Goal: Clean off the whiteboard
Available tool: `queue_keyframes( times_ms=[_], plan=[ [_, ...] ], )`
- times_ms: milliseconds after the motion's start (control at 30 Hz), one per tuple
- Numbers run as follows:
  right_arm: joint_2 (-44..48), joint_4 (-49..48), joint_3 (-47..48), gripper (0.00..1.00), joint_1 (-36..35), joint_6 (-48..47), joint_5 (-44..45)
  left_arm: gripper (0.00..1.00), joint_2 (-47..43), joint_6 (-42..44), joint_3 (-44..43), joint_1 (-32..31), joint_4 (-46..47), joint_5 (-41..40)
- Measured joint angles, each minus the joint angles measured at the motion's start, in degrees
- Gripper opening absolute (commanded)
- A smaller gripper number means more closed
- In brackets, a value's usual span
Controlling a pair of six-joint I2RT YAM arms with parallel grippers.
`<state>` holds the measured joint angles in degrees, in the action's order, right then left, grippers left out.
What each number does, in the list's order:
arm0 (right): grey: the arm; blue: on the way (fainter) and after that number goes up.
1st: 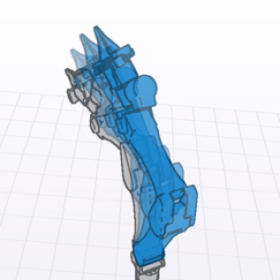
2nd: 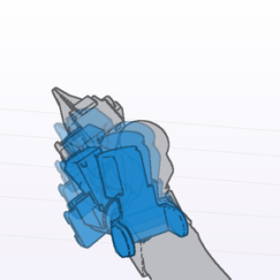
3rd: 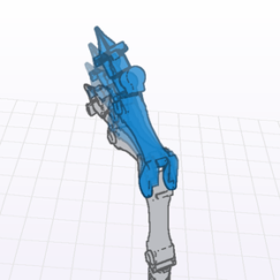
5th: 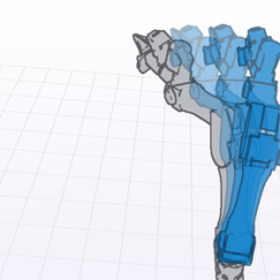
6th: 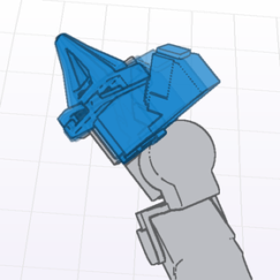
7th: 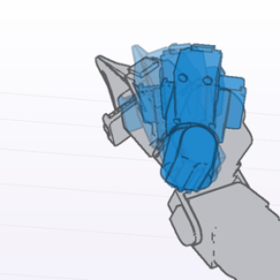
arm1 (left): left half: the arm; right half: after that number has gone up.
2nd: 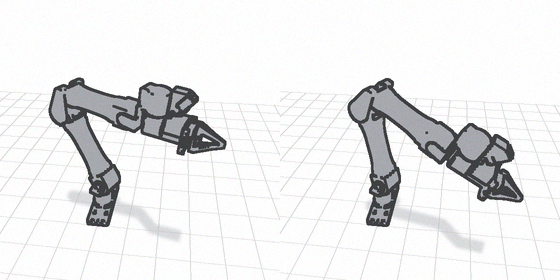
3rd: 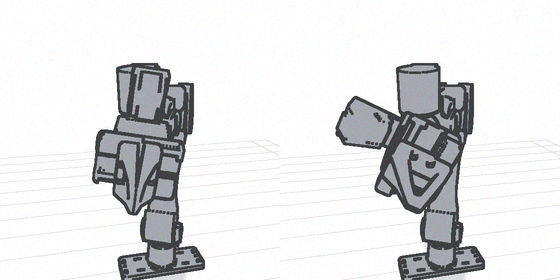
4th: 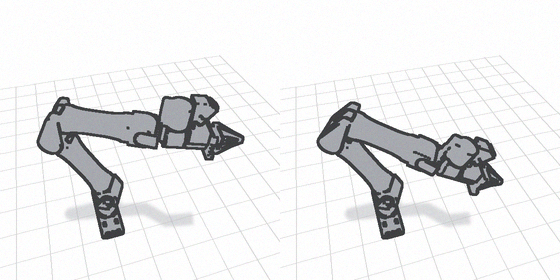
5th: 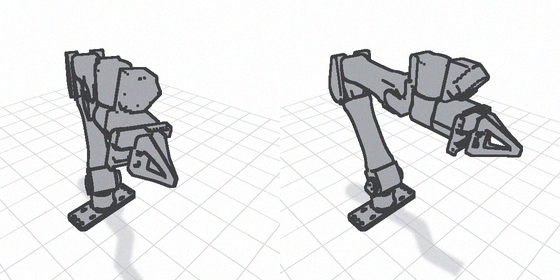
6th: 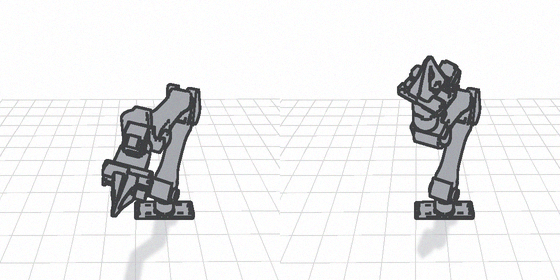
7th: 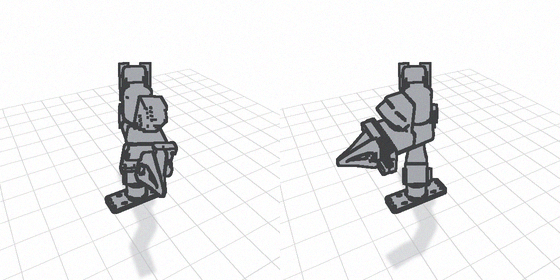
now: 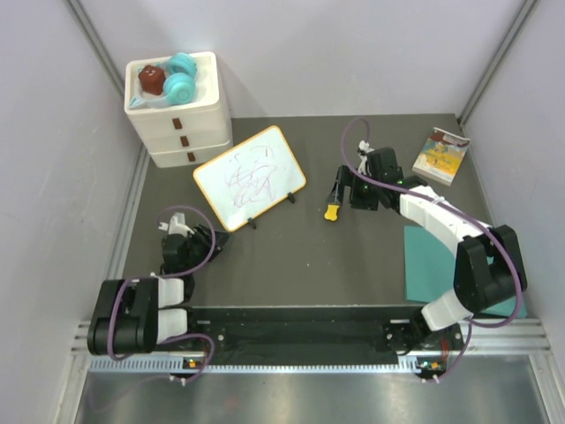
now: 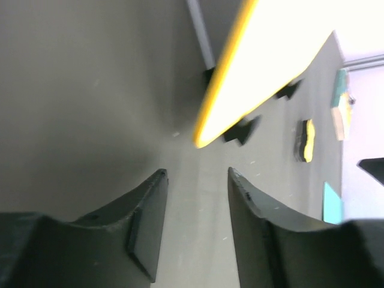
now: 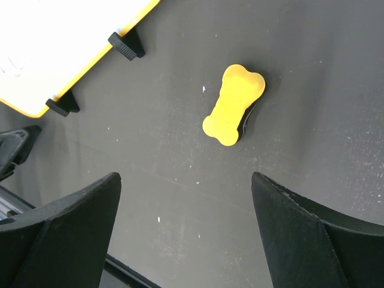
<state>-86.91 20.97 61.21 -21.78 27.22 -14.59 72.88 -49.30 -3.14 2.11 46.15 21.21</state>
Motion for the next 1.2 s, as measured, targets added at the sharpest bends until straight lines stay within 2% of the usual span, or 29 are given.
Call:
queue_keyframes(
  times_ms=[233,467,733,1200],
  plan=[
    [-0.02,-0.02,0.0,0.88,-0.2,0.0,0.13,0.52,-4.31,1.42,0.04,0.0,-0.31,-0.55],
    [-0.98,-0.02,0.0,0.88,-0.2,0.02,0.11,0.51,3.32,1.57,-1.6,0.0,0.92,-0.66],
    [-0.98,-0.04,0.0,0.88,-0.2,0.0,0.13,0.5,10.56,0.7,-2.14,0.0,9.57,0.66],
    [-1.46,-0.24,-0.04,0.86,-0.22,0.09,0.02,0.44,16.13,-0.13,-4.72,0.0,13.03,0.74]
  ],
)
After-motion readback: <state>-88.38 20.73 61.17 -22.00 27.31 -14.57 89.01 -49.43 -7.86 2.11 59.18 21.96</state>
